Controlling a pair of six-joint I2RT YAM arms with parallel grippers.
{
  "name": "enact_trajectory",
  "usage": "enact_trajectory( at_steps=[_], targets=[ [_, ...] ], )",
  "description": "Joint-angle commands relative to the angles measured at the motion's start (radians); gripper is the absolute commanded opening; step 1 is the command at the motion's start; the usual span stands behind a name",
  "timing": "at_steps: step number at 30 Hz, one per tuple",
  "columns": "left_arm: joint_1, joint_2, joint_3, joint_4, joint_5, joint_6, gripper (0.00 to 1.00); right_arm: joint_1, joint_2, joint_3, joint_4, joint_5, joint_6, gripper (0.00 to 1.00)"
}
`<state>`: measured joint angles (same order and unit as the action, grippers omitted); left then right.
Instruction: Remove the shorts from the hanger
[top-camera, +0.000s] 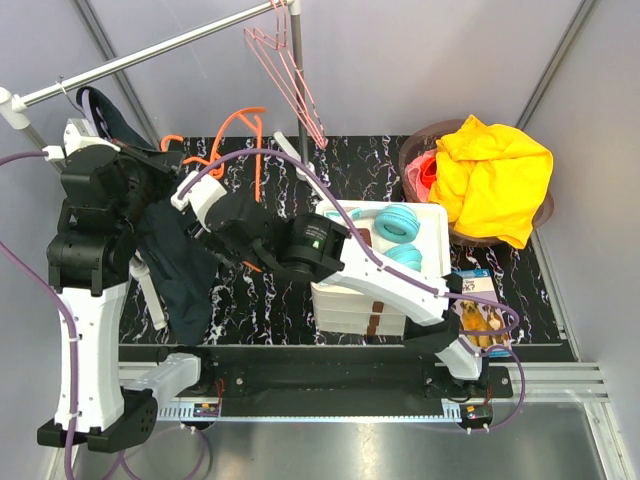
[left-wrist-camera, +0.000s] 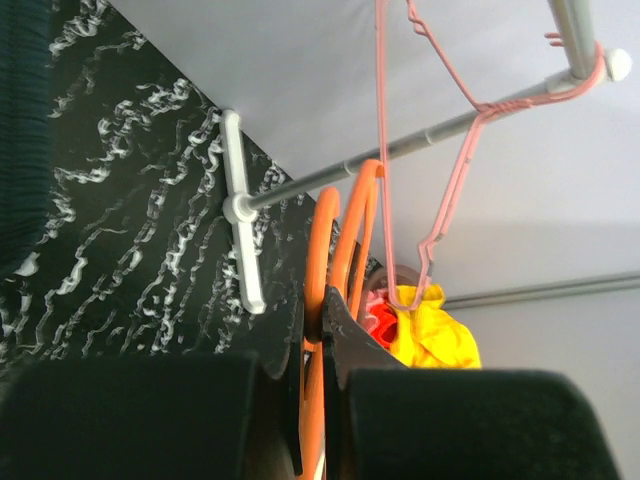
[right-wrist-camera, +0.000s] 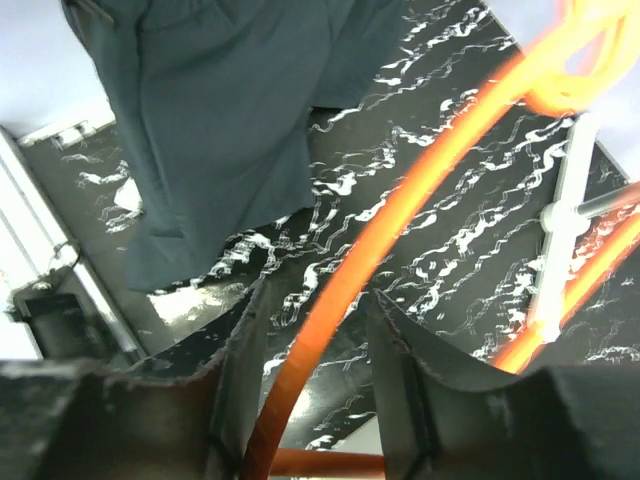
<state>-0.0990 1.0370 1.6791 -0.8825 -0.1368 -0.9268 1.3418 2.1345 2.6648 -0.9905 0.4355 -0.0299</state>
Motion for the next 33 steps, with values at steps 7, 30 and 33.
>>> enact_trajectory(
  at_steps=[7, 30, 33],
  targets=[
    [-0.004, -0.051, 0.031, 0.034, 0.072, 0.034, 0.41, 0.031, -0.096, -0.136, 0.151, 0.128, -0.001, 0.0],
    [-0.005, -0.482, -0.025, -0.13, 0.192, 0.323, 0.74, -0.151, -0.337, -0.242, 0.354, -0.331, 0.286, 0.0],
    [-0.005, -0.522, -0.053, -0.147, 0.201, 0.302, 0.73, -0.234, -0.283, -0.143, 0.372, -0.49, 0.383, 0.0]
  ],
)
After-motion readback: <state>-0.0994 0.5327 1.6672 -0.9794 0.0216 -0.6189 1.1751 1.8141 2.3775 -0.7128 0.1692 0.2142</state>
